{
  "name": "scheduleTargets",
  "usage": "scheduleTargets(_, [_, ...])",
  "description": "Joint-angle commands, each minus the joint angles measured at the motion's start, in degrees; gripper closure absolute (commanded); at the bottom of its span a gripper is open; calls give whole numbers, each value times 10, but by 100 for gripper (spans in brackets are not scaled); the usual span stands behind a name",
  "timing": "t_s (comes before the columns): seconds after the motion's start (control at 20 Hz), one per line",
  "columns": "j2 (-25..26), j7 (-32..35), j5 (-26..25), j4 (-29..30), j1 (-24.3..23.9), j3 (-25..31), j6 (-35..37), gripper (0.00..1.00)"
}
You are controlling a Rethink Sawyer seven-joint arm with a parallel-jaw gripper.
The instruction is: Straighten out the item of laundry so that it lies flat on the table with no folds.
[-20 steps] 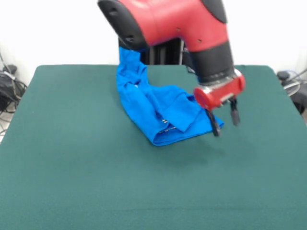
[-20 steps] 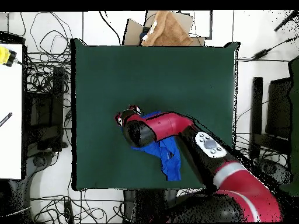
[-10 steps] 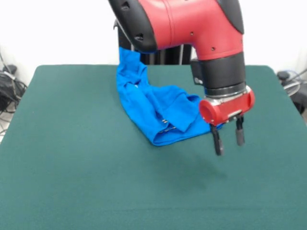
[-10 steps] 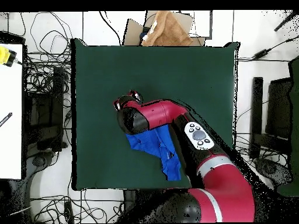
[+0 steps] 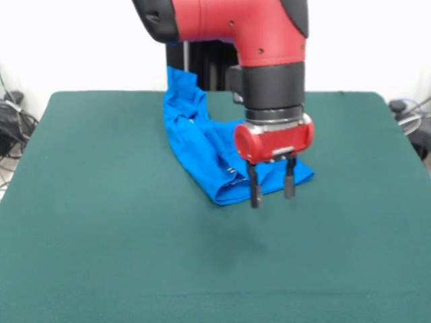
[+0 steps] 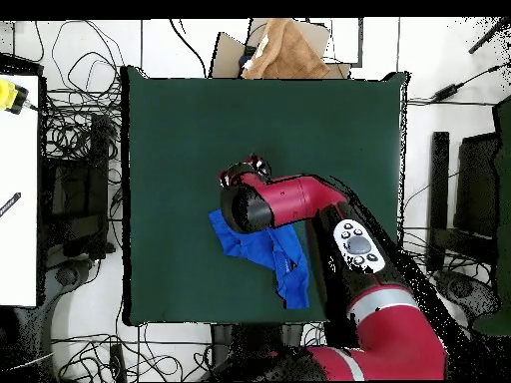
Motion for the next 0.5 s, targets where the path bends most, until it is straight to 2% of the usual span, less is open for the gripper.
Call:
scheduleTargets(0.05, [-3,66,6,41,-23,-15,25,0])
scheduleTargets(0.25, [49,44,-11,28,-40,-1,19,0])
scheduleTargets(0.5, [88,28,-39,19,-57,1,-5,0])
